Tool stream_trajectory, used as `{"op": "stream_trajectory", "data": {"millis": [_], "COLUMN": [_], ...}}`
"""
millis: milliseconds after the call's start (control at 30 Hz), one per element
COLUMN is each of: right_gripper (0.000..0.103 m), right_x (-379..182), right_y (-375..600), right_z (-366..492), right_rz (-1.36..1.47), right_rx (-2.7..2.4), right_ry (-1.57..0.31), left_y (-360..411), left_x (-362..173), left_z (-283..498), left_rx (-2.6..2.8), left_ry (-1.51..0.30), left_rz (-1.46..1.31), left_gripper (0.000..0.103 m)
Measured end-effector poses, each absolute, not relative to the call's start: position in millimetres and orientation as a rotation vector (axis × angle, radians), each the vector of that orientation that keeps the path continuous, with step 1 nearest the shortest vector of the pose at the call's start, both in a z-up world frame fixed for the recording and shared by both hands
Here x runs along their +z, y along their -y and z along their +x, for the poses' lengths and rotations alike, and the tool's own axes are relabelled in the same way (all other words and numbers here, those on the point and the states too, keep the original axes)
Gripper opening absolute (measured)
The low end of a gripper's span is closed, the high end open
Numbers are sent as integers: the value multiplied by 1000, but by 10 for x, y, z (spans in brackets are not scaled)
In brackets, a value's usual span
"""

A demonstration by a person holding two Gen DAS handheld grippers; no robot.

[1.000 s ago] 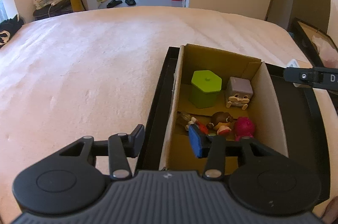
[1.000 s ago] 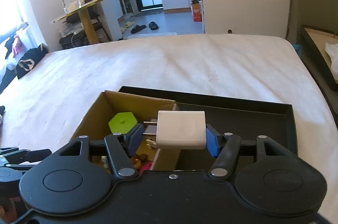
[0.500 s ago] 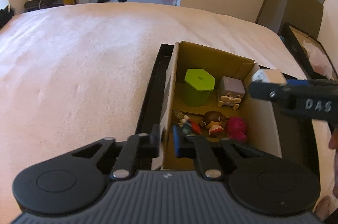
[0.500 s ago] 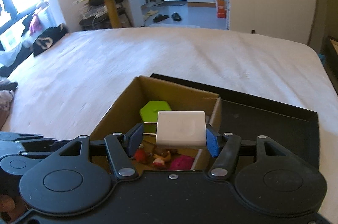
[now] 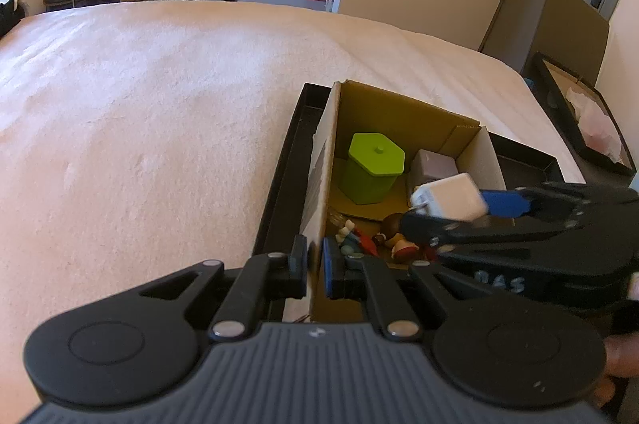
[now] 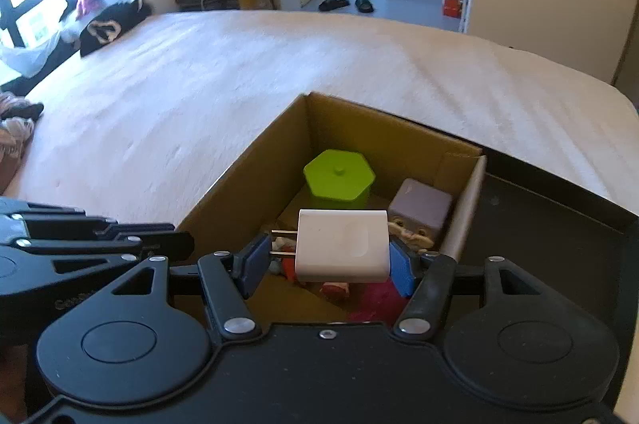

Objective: Organize rigid objects
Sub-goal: 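Carry the white charger over the box with the right gripper, then release the white charger into the box, right gripper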

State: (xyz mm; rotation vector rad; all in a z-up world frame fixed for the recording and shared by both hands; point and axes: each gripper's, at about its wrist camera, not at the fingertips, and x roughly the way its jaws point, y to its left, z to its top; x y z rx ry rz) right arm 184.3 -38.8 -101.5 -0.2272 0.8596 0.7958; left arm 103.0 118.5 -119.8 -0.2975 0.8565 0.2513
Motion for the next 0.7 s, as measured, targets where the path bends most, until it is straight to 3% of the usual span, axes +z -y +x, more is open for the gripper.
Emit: {"op": "stream_trajectory", "data": {"millis": [700], "right_gripper": [61], "right_x": [-1188], "right_y": [238], "right_z": [1857], "right_rz": [-306], "right_rx": [805], "right_ry": [-905], "left_y": [-1199], "left_x": [-1228], "left_z": [1075], "left_rx": [255], "left_ry": [-871], "left_rz": [-304], "left_gripper": [8]}}
